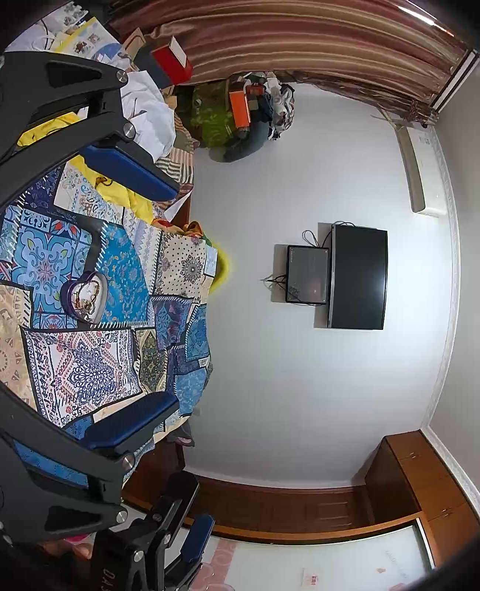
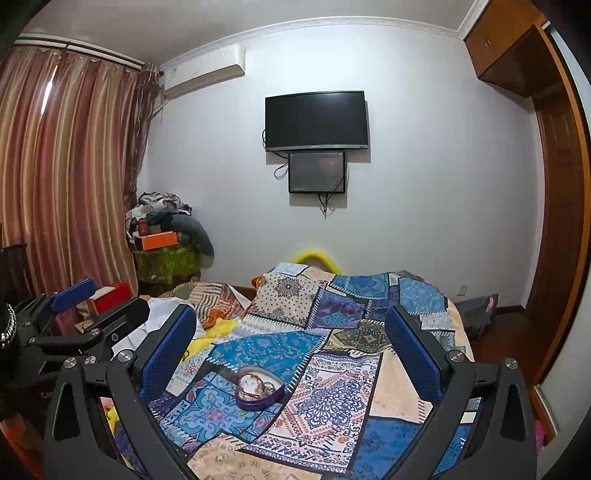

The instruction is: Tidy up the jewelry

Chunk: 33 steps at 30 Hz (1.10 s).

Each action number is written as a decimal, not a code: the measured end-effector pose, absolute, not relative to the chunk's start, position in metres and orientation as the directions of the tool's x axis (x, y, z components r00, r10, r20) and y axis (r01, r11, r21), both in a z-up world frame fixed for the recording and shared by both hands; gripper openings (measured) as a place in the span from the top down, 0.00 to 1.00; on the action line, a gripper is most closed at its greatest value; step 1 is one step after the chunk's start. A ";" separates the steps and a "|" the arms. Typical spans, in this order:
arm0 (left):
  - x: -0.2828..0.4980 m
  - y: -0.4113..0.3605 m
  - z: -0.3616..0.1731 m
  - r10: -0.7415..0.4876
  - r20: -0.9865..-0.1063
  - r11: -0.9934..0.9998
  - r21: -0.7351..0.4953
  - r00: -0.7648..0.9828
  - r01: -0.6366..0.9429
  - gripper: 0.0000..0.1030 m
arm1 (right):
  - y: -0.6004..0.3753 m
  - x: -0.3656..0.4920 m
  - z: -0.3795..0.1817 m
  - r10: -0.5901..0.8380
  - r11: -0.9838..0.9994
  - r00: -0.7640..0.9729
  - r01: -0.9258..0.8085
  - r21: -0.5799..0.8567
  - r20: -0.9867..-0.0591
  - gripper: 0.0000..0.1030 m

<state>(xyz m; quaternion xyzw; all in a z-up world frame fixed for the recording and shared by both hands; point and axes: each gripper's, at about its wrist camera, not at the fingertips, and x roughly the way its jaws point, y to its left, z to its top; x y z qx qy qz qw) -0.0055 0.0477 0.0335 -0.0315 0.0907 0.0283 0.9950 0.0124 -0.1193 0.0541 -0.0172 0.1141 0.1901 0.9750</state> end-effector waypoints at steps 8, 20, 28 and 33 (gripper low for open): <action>-0.004 0.049 0.032 0.047 -0.185 0.996 -0.061 0.982 -0.060 0.00 | -0.119 0.010 0.056 0.365 0.927 0.901 -0.375 0.005 -0.235 0.02; -0.003 0.049 0.030 0.046 -0.183 0.996 -0.065 0.982 -0.058 0.00 | -0.119 0.010 0.059 0.368 0.926 0.901 -0.377 0.003 -0.230 0.02; -0.003 0.044 0.029 0.043 -0.182 0.997 -0.057 0.982 -0.054 0.00 | -0.119 0.010 0.059 0.369 0.926 0.901 -0.379 0.002 -0.230 0.02; -0.003 0.043 0.029 0.042 -0.182 0.997 -0.057 0.982 -0.053 0.00 | -0.118 0.010 0.059 0.368 0.926 0.901 -0.377 0.001 -0.229 0.02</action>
